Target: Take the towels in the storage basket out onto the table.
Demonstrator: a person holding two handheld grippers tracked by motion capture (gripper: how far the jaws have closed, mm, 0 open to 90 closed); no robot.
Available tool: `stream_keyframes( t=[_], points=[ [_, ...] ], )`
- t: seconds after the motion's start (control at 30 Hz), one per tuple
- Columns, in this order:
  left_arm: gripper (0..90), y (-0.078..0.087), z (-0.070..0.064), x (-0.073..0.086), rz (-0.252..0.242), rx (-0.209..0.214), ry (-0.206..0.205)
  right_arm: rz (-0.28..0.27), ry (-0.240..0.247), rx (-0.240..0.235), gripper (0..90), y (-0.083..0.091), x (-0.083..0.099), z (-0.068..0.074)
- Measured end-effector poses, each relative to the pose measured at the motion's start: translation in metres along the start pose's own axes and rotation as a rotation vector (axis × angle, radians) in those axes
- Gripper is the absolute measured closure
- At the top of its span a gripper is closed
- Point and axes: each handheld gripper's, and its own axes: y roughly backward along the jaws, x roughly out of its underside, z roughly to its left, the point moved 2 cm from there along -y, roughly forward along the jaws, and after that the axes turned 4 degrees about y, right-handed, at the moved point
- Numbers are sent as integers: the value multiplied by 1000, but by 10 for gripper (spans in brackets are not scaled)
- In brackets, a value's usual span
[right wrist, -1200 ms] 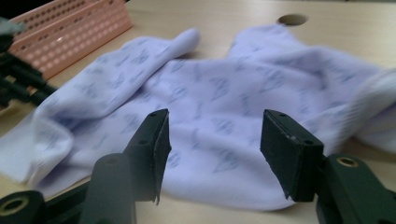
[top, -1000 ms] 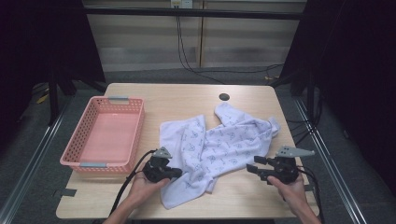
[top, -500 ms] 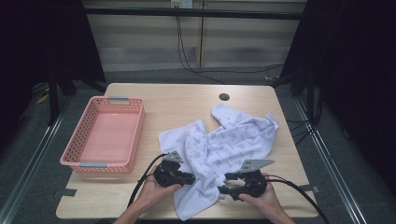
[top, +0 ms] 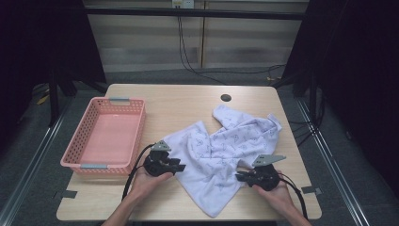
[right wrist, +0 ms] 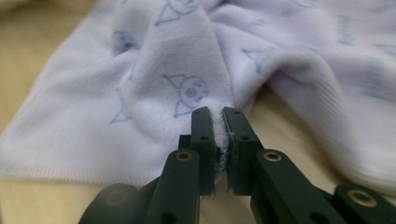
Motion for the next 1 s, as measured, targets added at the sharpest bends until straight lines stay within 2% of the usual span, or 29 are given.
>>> stream_keyframes(
  t=[0.03, 0.1, 0.13, 0.2, 0.23, 0.27, 0.3, 0.37, 0.4, 0.43, 0.47, 0.5, 0.53, 0.57, 0.6, 0.63, 0.67, 0.7, 0.73, 0.77, 0.8, 0.83, 0.87, 0.9, 0.93, 1.0],
  points=[
    [592, -2, -2, 0, 1, 8, -5, -7, -17, 29, 833, 6, 2, -12],
    [592, -4, -3, 0, 6, 6, -18, -10, -20, 42, 833, 8, 3, -17],
    [594, -9, -5, 2, 30, -10, -36, -7, -21, 62, 830, 11, 7, -27],
    [601, -10, -7, 2, 29, -8, -46, 0, -25, 72, 828, 11, 8, -31],
    [625, -12, -9, 2, 33, 5, -48, -3, -37, 78, 824, 12, 11, -38],
    [632, -13, -13, 3, 33, 18, -46, -2, -27, 88, 824, 12, 11, -42],
    [653, -14, -17, 3, 41, 18, -63, -1, -20, 101, 822, 12, 10, -45],
    [674, -14, -22, 4, 53, 16, -71, -4, -26, 110, 822, 12, 10, -48],
    [672, -14, -33, 9, 62, 58, -70, -9, -36, 125, 814, 12, 10, -54],
    [672, -14, -33, 9, 62, 58, -70, -12, -46, 139, 807, 12, 10, -56],
    [669, -13, -46, 14, 84, 79, -89, -13, -48, 143, 791, 12, 10, -58],
    [641, -13, -46, 14, 84, 79, -89, -13, -48, 143, 791, 12, 10, -58],
    [641, -11, -51, 16, 94, 87, -95, -13, -46, 146, 753, 13, 10, -59],
    [599, -9, -54, 18, 108, 85, -90, -10, -38, 145, 694, 14, 10, -59],
    [567, -2, -58, 21, 103, 109, -57, -40, -62, 132, 595, 23, 10, -55],
    [561, -2, -58, 21, 103, 109, -57, -40, -62, 132, 595, 23, 10, -55],
    [560, 8, -57, 23, 89, 112, -85, -80, -56, 140, 539, 36, 9, -46],
    [552, 8, -57, 23, 89, 112, -85, -80, -56, 140, 539, 36, 9, -46],
    [543, 17, -49, 22, 52, 110, -56, -116, -53, 105, 522, 49, 10, -33],
    [543, 17, -49, 22, 52, 110, -56, -116, -53, 105, 522, 49, 10, -33],
    [543, 20, -43, 20, 39, 100, -41, -114, -50, 60, 493, 56, 15, -17],
    [543, 23, -37, 18, 23, 80, -33, -108, -42, 34, 487, 57, 18, -9],
    [543, 24, -32, 16, 7, 65, -24, -108, -42, 34, 487, 57, 18, -9],
    [538, 25, -26, 13, -3, 55, -17, -49, -24, -5, 449, 53, 26, 6],
    [537, 23, -18, 7, -22, 34, -3, -23, -8, -26, 431, 50, 29, 12],
    [522, 21, -15, 5, -19, 29, -4, 25, 14, -54, 402, 44, 33, 21]
  ],
)
